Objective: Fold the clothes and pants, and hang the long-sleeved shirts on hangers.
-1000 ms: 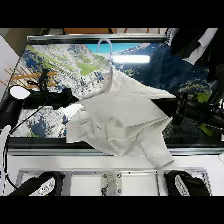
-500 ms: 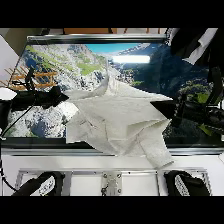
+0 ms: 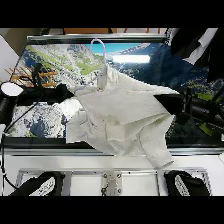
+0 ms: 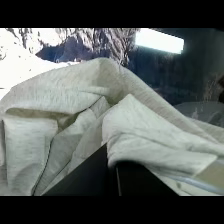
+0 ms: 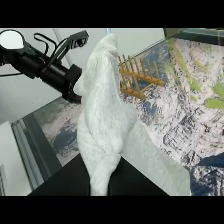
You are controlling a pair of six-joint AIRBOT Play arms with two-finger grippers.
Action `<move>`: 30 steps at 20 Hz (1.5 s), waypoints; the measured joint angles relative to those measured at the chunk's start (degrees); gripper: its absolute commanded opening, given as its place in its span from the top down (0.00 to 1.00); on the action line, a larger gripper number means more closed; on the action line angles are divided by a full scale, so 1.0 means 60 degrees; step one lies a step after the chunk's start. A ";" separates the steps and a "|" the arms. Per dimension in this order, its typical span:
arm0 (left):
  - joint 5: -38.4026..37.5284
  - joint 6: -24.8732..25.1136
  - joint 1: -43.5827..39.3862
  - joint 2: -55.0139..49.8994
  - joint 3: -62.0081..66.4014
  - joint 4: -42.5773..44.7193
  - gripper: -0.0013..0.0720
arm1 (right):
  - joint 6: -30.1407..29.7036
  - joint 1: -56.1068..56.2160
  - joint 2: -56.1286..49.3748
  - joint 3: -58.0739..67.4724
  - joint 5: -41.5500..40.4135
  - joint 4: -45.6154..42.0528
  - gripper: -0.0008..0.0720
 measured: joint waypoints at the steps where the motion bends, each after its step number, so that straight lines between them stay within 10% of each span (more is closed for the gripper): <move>1: -0.0211 0.0000 0.0095 0.0000 0.0419 0.0011 0.95 | -0.0004 0.0004 -0.0011 -0.0004 0.0233 -0.0255 0.97; 11: -0.2335 -0.0182 0.0361 0.0885 0.3628 0.0696 0.96 | -0.1526 0.0000 -0.0831 -0.0619 0.1534 -0.0066 0.97; 30: -0.2645 -0.1763 -0.2539 0.2189 0.3891 0.2506 0.95 | -0.4182 0.2364 -0.2707 -0.1639 0.1395 0.3821 0.97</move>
